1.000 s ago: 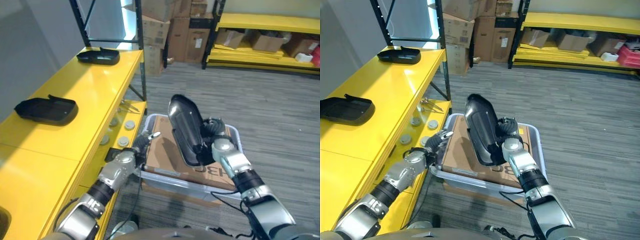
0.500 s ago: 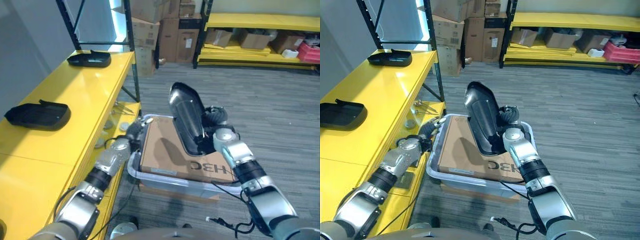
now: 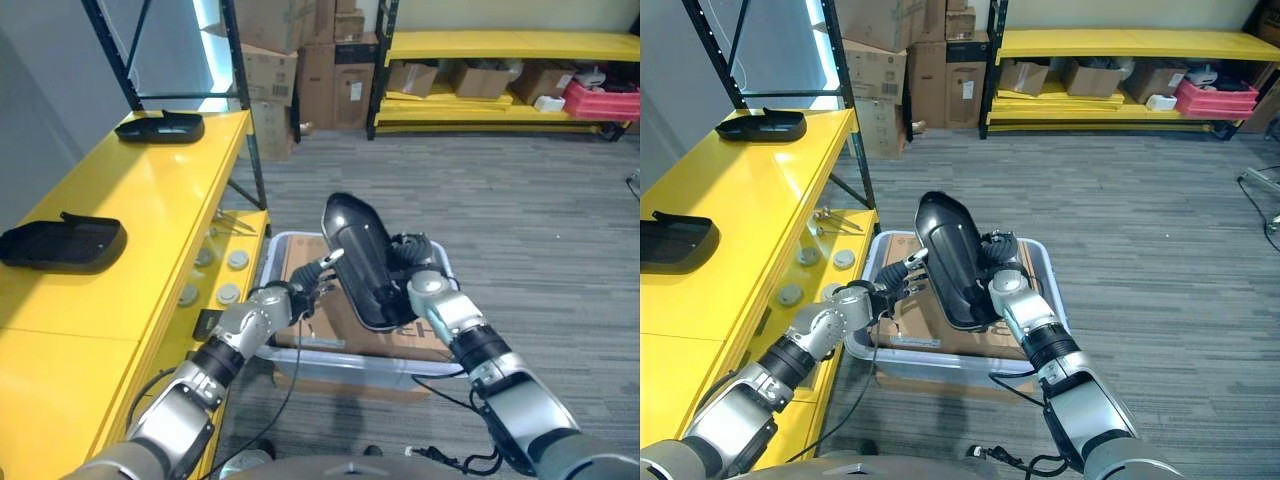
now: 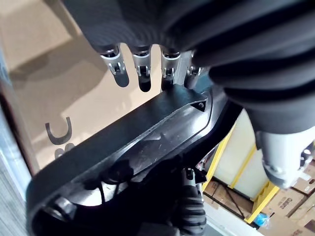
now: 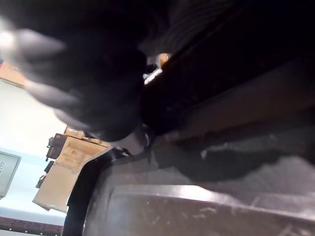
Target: Move parts from the plastic box to the shelf.
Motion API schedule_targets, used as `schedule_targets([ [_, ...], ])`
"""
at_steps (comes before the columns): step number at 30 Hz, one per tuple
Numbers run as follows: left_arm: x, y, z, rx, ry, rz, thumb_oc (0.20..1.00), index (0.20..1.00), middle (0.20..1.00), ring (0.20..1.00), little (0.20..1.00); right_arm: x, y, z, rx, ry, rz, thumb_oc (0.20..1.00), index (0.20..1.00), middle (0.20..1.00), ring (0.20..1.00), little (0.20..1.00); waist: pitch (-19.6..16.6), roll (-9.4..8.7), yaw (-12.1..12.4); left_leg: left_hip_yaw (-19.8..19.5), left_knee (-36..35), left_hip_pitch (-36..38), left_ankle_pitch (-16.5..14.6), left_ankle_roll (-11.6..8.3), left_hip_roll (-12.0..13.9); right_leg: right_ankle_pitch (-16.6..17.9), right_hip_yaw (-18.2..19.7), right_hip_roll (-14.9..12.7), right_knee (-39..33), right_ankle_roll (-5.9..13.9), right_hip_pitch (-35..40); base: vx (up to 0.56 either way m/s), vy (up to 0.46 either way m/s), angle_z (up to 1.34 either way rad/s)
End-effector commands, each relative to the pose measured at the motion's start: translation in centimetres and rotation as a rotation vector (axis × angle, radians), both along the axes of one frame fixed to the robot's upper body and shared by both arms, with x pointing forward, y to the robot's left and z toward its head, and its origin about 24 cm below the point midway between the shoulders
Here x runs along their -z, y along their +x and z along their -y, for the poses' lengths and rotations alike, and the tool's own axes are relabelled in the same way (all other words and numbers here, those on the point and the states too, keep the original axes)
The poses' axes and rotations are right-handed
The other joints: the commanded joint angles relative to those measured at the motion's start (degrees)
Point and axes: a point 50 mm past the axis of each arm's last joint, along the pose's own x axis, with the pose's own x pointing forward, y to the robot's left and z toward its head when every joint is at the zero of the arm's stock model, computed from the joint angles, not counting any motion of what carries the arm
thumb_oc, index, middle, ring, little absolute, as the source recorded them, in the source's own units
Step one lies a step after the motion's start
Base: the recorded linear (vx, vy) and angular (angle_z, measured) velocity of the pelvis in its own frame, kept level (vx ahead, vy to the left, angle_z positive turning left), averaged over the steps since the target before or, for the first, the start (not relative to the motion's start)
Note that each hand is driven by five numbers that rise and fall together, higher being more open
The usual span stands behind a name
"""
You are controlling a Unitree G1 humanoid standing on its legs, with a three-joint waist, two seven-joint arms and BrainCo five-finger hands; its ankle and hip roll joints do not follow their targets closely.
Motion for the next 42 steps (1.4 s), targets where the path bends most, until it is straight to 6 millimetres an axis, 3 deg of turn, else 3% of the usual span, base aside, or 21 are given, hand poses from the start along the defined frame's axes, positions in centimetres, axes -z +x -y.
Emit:
schedule_targets([
  [1, -3.5, 0.6, 4.5, 0.238, 0.068, 0.165, 1.0, 1.0, 1.0, 1.0, 1.0, -6.2, 3.2, -3.4, -0.118, 0.002, 0.208, 0.2, 0.2, 0.2, 0.2, 0.2, -4.0, -1.08, 2.0, 0.8, 2.8, -1.6, -3.7, -0.83, 2.0, -3.2, -1.5, -5.4, 2.4, 5.98, 0.2, 0.0, 0.0, 0.0],
  [5, -3.3, 0.7, 4.0, 0.231, 0.141, 0.163, 1.0, 1.0, 1.0, 1.0, 1.0, -6.5, 3.3, -3.5, -0.128, -0.011, 0.214, 0.2, 0.2, 0.2, 0.2, 0.2, -4.2, -0.91, 2.0, 0.8, 2.6, -1.4, -3.7, -0.89, 1.9, -3.1, -1.4, -5.5, 2.1, 6.19, 0.3, 0.0, 0.006, -0.02],
  [8, -2.6, 0.9, 2.9, 0.093, 0.062, 0.038, 1.0, 1.0, 1.0, 1.0, 1.0, -7.6, 3.4, -3.0, -0.096, -0.016, 0.234, 0.2, 0.2, 0.2, 0.2, 0.2, -4.2, -0.83, 2.3, 0.8, 2.6, -1.0, -3.7, -0.96, 2.0, -2.9, -1.3, -5.6, 2.0, 6.24, 0.6, 0.0, 0.011, -0.03],
  [11, -2.0, 1.1, 1.8, 0.078, 0.066, 0.028, 1.0, 1.0, 1.0, 1.0, 1.0, -8.5, 3.5, -2.3, -0.063, -0.022, 0.252, 0.2, 0.2, 0.2, 0.2, 0.2, -4.0, -0.89, 2.8, 0.5, 2.4, -0.8, -3.6, -0.89, 1.9, -2.8, -1.8, -5.7, 2.0, 6.17, 0.9, 0.0, 0.0, 0.0],
  [28, -1.7, 1.5, 1.2, 0.011, 0.043, 0.034, 1.0, 1.0, 1.0, 1.0, 1.0, -9.2, 3.8, -0.8, -0.042, -0.009, 0.287, 0.2, 0.2, 0.2, 0.2, 0.2, -3.9, -1.27, 2.8, 0.6, 2.0, -0.4, -3.3, -0.8, 1.9, -2.6, -2.1, -5.5, 1.7, 6.15, 1.1, 0.0, 0.0, 0.0],
  [42, -0.5, 1.5, 0.2, -0.039, 0.089, 0.013, 1.0, 1.0, 1.0, 1.0, 1.0, -12.1, 3.9, -1.1, -0.07, 0.014, 0.4, 0.2, 0.2, 0.2, 0.2, 0.2, -3.9, -1.61, 3.0, 0.1, 1.6, -0.4, -3.1, -0.79, 1.7, -2.9, -2.0, -5.2, 1.8, 6.14, 1.2, 0.0, -0.001, -0.01],
])
